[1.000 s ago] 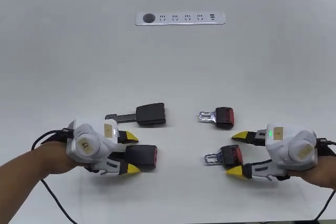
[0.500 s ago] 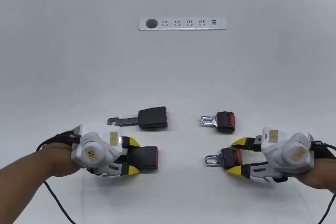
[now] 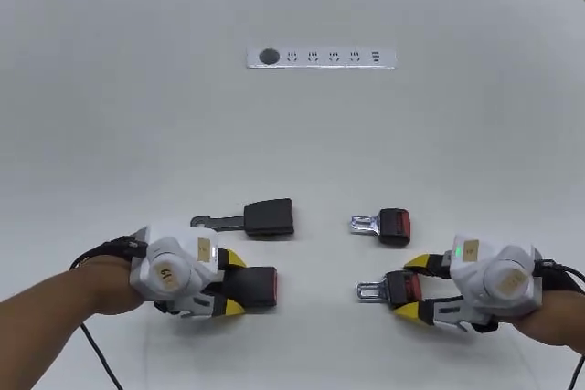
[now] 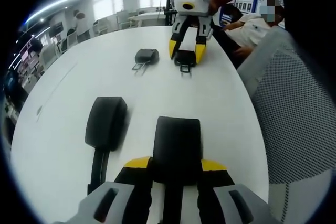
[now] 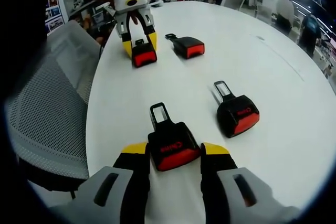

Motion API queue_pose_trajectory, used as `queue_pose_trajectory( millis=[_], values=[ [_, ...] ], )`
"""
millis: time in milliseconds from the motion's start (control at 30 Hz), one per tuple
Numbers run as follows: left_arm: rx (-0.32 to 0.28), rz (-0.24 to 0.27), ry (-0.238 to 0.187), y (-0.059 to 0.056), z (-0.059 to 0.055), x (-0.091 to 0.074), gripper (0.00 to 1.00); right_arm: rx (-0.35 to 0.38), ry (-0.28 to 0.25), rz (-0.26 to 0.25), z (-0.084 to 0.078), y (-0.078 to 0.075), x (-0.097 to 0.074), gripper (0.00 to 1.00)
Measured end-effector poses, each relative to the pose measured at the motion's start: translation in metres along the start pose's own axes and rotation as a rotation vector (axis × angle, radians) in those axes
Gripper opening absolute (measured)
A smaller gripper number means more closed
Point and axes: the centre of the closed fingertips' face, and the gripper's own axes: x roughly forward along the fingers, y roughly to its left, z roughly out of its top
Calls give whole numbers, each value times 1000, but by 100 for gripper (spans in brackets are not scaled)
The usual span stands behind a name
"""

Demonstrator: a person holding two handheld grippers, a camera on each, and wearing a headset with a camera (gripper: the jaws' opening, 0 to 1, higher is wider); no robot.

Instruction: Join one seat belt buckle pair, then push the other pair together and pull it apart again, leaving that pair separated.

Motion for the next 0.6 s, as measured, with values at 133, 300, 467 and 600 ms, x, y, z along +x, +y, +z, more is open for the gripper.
queue_pose_trajectory(
  millis=[133,300,467,600],
  values=[
    [3,-1,6,-1,1,0,34,9,-1,-6,-1,-1,0,36],
    [0,-5,10,0,1,1,34,24,1,-19,-2,-2,0,36],
    [6,-5,19,0,1,1,34,34,-11,-26,6,0,7,36],
    [5,-5,24,0,1,1,34,32,-19,-27,20,4,13,36]
  ],
)
